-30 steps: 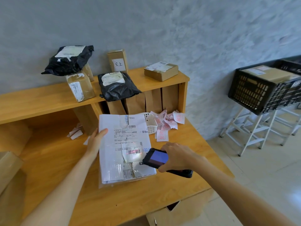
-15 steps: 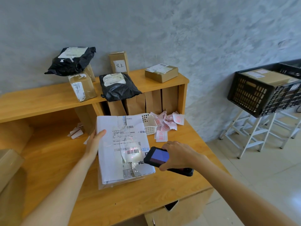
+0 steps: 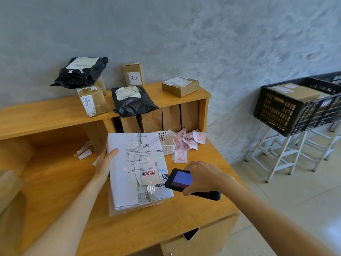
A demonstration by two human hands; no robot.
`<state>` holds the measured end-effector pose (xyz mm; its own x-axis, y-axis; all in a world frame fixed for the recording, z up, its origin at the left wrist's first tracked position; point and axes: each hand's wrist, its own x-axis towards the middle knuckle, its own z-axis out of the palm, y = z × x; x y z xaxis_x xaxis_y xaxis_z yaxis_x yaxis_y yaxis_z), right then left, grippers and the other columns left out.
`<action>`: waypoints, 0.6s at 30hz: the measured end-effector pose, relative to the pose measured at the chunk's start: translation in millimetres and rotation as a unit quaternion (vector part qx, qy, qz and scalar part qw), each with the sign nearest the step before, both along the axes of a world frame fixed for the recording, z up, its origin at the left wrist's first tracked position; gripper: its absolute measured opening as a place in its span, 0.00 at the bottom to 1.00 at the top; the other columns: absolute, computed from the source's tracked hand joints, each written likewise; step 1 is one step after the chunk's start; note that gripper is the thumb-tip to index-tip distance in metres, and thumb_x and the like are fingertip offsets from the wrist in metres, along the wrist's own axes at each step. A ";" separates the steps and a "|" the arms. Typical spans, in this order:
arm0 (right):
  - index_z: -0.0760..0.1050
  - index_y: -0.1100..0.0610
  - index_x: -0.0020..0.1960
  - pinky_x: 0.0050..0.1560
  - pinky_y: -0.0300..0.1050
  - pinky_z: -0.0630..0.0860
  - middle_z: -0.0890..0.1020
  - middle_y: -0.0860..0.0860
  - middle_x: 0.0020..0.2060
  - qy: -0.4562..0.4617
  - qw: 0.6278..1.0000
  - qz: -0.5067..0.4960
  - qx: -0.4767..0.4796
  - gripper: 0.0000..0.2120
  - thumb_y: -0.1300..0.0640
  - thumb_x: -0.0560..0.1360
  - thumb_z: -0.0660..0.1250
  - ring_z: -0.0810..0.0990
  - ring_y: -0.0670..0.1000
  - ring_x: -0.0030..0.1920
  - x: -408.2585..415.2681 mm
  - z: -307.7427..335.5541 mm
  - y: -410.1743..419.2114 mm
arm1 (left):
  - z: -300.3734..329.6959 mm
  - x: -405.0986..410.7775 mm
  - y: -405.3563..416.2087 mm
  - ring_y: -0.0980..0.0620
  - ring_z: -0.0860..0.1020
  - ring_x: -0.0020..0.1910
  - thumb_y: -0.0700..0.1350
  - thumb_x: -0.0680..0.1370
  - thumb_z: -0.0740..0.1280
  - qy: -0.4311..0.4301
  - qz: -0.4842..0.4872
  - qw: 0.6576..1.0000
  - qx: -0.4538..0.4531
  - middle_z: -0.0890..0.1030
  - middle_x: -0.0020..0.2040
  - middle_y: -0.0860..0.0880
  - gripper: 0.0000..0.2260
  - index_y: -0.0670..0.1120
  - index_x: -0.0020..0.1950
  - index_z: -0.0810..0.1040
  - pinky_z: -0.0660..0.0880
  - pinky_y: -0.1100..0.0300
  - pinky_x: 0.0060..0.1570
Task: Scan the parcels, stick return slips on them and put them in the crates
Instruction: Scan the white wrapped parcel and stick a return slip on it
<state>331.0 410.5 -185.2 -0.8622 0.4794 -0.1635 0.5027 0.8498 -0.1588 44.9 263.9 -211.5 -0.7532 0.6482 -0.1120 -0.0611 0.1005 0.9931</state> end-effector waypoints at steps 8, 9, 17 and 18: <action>0.71 0.54 0.61 0.44 0.41 0.72 0.74 0.48 0.50 -0.005 1.000 -0.001 0.004 0.32 0.34 0.67 0.70 0.72 0.49 0.49 1.9 4.3 -3.0 | 5.9 1.1 -2.6 0.52 0.72 0.53 0.52 0.82 0.60 0.005 0.002 0.998 -0.055 0.74 0.59 0.50 0.22 0.48 0.74 0.64 0.62 0.54 0.55; 0.71 0.54 0.61 0.44 0.41 0.72 0.74 0.48 0.50 -0.006 1.000 -0.002 0.005 0.32 0.34 0.67 0.70 0.72 0.49 0.49 1.9 4.2 -3.0 | 6.0 0.6 -2.4 0.52 0.73 0.51 0.52 0.82 0.60 0.004 0.006 0.998 -0.064 0.75 0.59 0.48 0.21 0.47 0.74 0.65 0.64 0.54 0.53; 0.71 0.54 0.60 0.46 0.43 0.73 0.75 0.48 0.50 -0.017 1.000 -0.002 0.009 0.32 0.33 0.66 0.69 0.73 0.49 0.49 -0.1 1.8 -3.6 | 2.8 -3.8 2.8 0.49 0.78 0.46 0.50 0.81 0.60 0.001 0.031 0.995 -0.091 0.79 0.58 0.41 0.21 0.44 0.71 0.67 0.70 0.58 0.37; 0.71 0.54 0.60 0.46 0.43 0.73 0.75 0.48 0.50 -0.018 1.000 -0.002 0.010 0.32 0.33 0.66 0.69 0.73 0.49 0.49 0.3 1.5 -3.3 | 3.6 -3.0 3.6 0.49 0.78 0.46 0.50 0.81 0.60 0.002 0.029 0.995 -0.091 0.79 0.57 0.41 0.20 0.43 0.71 0.67 0.70 0.58 0.37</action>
<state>331.3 407.2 -183.7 -0.8543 0.4860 -0.1844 0.5106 0.8510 -0.1229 42.0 267.5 -207.9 -0.7890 0.5732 -0.2209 -0.0682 0.2757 0.9588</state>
